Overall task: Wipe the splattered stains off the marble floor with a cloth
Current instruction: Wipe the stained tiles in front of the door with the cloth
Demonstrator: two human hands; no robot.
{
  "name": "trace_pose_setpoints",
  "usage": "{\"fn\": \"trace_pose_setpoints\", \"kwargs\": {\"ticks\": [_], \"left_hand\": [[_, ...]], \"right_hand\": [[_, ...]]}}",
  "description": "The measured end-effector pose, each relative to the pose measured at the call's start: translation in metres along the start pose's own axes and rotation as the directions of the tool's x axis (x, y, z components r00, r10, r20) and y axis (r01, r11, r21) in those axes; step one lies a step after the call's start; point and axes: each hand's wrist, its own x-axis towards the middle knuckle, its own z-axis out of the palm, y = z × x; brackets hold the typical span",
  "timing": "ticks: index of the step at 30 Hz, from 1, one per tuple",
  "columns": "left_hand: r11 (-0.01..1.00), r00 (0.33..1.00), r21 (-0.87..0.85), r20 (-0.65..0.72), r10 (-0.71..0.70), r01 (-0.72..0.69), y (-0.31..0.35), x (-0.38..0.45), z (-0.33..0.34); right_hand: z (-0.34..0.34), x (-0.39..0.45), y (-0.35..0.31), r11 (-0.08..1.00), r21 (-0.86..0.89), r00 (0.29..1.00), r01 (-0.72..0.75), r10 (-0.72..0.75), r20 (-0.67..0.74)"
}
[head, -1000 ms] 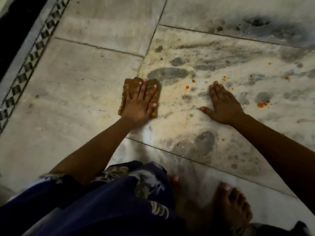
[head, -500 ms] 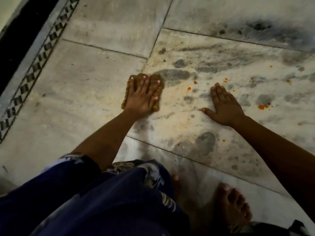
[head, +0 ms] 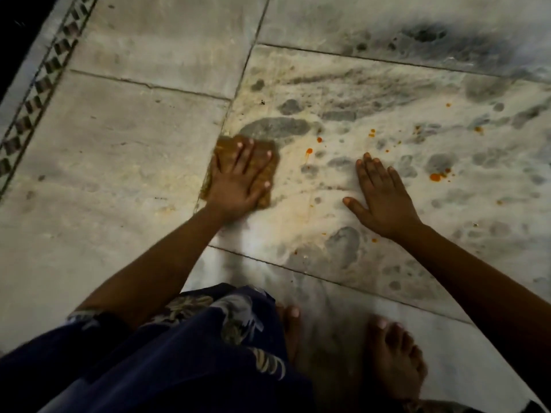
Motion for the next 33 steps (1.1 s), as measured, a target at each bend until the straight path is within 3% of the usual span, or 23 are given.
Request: {"fn": "trace_pose_setpoints", "kwargs": {"ticks": [2,4,8,12,15,18,20,22,25,28,30,33], "left_hand": [[0.995,0.994,-0.019,0.067,-0.091,0.093,0.006,0.036,-0.009],[0.999,0.996,-0.017,0.084,-0.037,0.039,0.029,0.057,-0.016],[0.975,0.975,-0.014,0.035,0.220,-0.220,0.087,0.032,-0.002],[0.899,0.899,-0.001,0.006,0.437,-0.437,0.076,-0.017,0.011],[0.933,0.933,0.003,-0.023,0.360,-0.360,0.043,-0.003,0.007],[0.994,0.994,-0.026,-0.003,0.108,-0.108,0.030,0.046,-0.005],[0.998,1.000,-0.064,0.030,-0.006,0.008,0.041,0.080,-0.014],[0.999,0.998,-0.027,0.049,0.040,-0.039,0.062,0.096,-0.014],[0.966,0.965,0.007,0.026,0.259,-0.260,0.089,0.076,-0.007],[0.923,0.923,0.014,0.028,0.383,-0.383,0.076,0.037,0.003],[0.935,0.935,0.005,0.024,0.355,-0.355,0.052,0.027,0.003],[0.990,0.990,-0.028,0.022,0.136,-0.136,0.024,0.057,-0.005]], "right_hand": [[0.002,-0.013,0.007,1.000,0.020,0.998,-0.011,0.012,-0.059],[0.000,-0.022,0.013,0.998,0.060,0.993,-0.037,0.043,-0.106],[0.006,-0.038,0.024,0.995,0.061,0.980,-0.084,0.094,-0.176],[0.021,-0.061,0.032,0.985,0.070,0.965,-0.160,0.171,-0.198],[0.028,-0.073,0.034,0.974,0.085,0.950,-0.208,0.222,-0.218],[0.030,-0.078,0.038,0.976,0.083,0.959,-0.200,0.213,-0.187],[0.031,-0.080,0.040,0.980,0.067,0.968,-0.189,0.197,-0.157],[0.033,-0.080,0.040,0.980,0.062,0.970,-0.189,0.197,-0.145],[0.034,-0.079,0.040,0.979,0.069,0.968,-0.192,0.200,-0.151],[0.035,-0.079,0.040,0.980,0.069,0.966,-0.184,0.194,-0.172],[0.036,-0.079,0.040,0.981,0.072,0.964,-0.181,0.191,-0.185],[0.036,-0.078,0.040,0.981,0.073,0.963,-0.177,0.188,-0.195]]}}
